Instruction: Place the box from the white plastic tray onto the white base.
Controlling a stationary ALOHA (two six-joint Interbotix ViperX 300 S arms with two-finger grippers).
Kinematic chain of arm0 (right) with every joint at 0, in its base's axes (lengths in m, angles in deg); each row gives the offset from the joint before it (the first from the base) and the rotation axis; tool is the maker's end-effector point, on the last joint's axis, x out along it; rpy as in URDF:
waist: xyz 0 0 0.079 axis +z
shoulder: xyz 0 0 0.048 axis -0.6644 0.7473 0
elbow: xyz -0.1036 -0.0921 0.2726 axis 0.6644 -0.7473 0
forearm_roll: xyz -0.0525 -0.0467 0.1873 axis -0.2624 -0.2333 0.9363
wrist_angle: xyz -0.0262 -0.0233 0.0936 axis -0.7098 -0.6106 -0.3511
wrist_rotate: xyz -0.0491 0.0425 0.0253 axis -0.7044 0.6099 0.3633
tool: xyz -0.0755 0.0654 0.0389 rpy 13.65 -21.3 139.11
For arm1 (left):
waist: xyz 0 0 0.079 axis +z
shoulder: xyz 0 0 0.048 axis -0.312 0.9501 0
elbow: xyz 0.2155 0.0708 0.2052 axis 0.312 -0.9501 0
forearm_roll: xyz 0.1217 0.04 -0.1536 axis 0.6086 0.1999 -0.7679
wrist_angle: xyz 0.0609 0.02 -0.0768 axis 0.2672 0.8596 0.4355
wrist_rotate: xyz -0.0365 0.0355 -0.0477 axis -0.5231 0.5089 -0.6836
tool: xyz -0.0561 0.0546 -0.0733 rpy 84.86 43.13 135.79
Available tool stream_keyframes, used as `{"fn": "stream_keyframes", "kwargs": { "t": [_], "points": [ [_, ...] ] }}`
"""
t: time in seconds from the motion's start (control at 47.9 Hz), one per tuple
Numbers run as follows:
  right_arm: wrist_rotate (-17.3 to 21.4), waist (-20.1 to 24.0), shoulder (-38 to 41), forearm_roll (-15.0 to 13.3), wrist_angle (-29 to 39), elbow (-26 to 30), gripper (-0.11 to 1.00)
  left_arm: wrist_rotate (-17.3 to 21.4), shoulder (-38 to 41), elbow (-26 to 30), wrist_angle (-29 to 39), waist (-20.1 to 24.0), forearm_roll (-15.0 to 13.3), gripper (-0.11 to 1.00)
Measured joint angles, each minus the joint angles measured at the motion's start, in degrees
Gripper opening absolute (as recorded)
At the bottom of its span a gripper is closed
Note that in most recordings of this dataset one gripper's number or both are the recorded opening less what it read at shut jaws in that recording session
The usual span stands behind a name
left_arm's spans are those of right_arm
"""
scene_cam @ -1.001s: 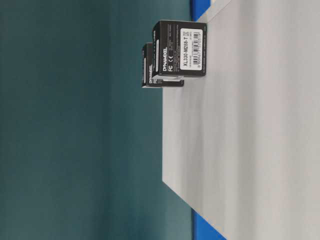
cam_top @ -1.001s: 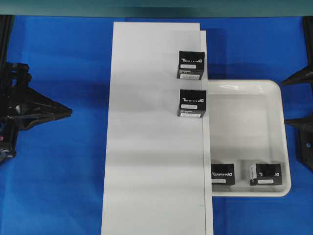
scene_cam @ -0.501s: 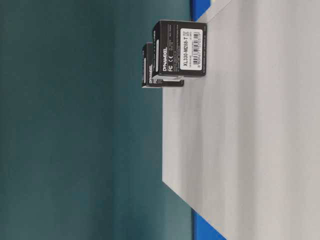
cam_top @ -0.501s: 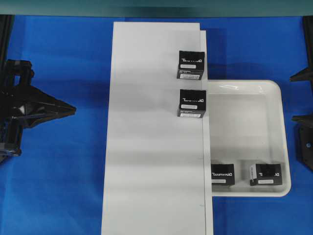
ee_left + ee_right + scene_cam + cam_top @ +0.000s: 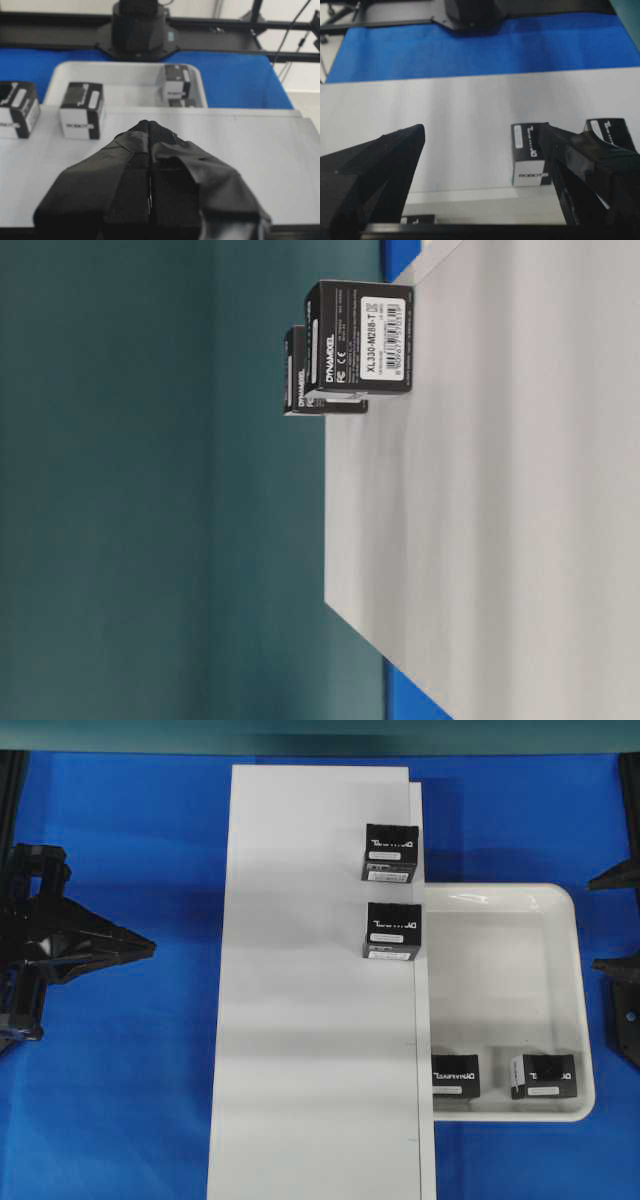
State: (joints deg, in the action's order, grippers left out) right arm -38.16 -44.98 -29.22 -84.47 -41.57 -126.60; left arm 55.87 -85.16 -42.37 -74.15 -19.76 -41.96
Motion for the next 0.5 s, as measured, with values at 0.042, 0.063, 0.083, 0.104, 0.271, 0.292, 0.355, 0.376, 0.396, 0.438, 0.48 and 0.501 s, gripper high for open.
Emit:
{"fn": "stream_keyframes", "kwargs": {
  "t": [0.042, 0.063, 0.083, 0.104, 0.271, 0.292, 0.355, 0.376, 0.396, 0.438, 0.48, 0.501],
  "points": [
    [0.00, 0.00, 0.00, 0.00, 0.00, -0.18, 0.98, 0.00, 0.00, 0.00, 0.00, -0.18, 0.00, -0.07],
    [0.00, 0.00, 0.00, 0.00, 0.00, -0.35, 0.98, 0.00, 0.00, 0.00, 0.00, -0.18, 0.00, -0.07],
    [0.00, 0.09, 0.00, 0.00, 0.00, -0.44, 0.98, 0.00, 0.00, 0.00, 0.00, -0.18, 0.00, -0.07],
    [0.00, 0.00, -0.09, 0.00, 0.00, -0.53, 0.98, 0.00, 0.09, 0.00, 0.00, -0.09, 0.00, -0.07],
    [0.00, 0.00, -0.35, 0.00, 0.00, -0.79, 0.98, 0.00, -0.09, -0.09, 0.00, -0.09, 0.00, -0.07],
    [0.00, 0.00, -0.35, 0.00, 0.00, -0.88, 0.98, 0.00, -0.09, 0.00, 0.00, -0.09, 0.00, -0.07],
    [-0.09, 0.00, -0.35, 0.00, 0.00, -1.14, 0.98, 0.00, -0.09, 0.00, 0.00, -0.09, 0.00, -0.07],
    [0.00, 0.00, -0.35, 0.00, 0.00, -1.14, 0.98, 0.00, -0.09, -0.09, 0.00, -0.09, 0.00, -0.07],
    [0.00, 0.00, -0.35, 0.00, 0.00, -1.23, 0.98, 0.00, -0.18, 0.00, 0.00, -0.18, 0.00, -0.07],
    [0.00, 0.00, -0.35, 0.00, 0.00, -1.32, 0.98, 0.00, -0.18, 0.00, 0.00, -0.09, 0.00, -0.07],
    [0.00, 0.09, -0.44, 0.00, 0.00, -1.32, 0.98, 0.00, -0.26, 0.00, 0.00, -0.09, 0.00, -0.07],
    [0.00, 0.00, -0.44, 0.00, 0.00, -1.32, 0.98, 0.00, -0.18, 0.00, 0.00, -0.09, 0.00, -0.07]
  ]
}}
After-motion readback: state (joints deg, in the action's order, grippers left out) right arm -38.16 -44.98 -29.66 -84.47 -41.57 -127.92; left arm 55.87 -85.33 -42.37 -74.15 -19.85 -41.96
